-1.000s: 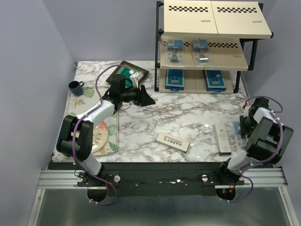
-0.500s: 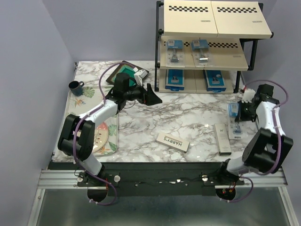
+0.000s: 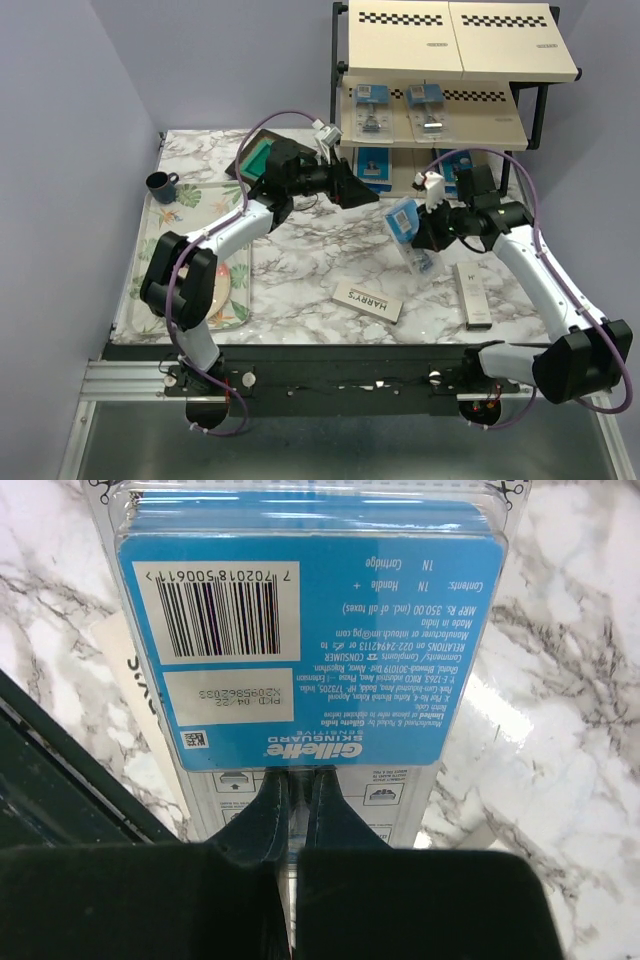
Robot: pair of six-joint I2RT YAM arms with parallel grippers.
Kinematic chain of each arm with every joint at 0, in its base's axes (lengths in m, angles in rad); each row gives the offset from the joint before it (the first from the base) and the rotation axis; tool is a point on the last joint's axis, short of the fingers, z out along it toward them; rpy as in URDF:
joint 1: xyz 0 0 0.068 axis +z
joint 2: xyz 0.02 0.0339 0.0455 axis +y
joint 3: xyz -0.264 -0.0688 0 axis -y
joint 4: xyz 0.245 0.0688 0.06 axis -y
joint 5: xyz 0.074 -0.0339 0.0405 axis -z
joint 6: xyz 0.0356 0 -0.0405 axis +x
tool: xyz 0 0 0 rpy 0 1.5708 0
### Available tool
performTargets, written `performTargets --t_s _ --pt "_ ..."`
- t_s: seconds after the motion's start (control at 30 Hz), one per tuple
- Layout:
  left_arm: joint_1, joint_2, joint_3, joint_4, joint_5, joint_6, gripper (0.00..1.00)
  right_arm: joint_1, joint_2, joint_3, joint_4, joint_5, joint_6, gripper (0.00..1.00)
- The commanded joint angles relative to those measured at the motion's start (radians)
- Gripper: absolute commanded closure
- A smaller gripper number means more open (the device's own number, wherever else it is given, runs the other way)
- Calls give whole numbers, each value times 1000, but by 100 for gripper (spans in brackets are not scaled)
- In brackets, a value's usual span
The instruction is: Place and organize the shaving razors onto the shelf
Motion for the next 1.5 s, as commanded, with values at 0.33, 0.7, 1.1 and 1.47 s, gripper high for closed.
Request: performTargets --t_s 0.33,0.7,1.1,1.47 --pt "-101 119 106 -89 -6 45 4 209 88 180 84 189 -81 99" --pt "-66 148 52 136 69 -105 98 279 39 127 147 312 -87 95" --pt "95 106 34 265 458 -260 87 16 -83 160 -11 -212 45 10" --pt "107 27 21 175 526 -213 83 -7 44 68 28 -309 52 10"
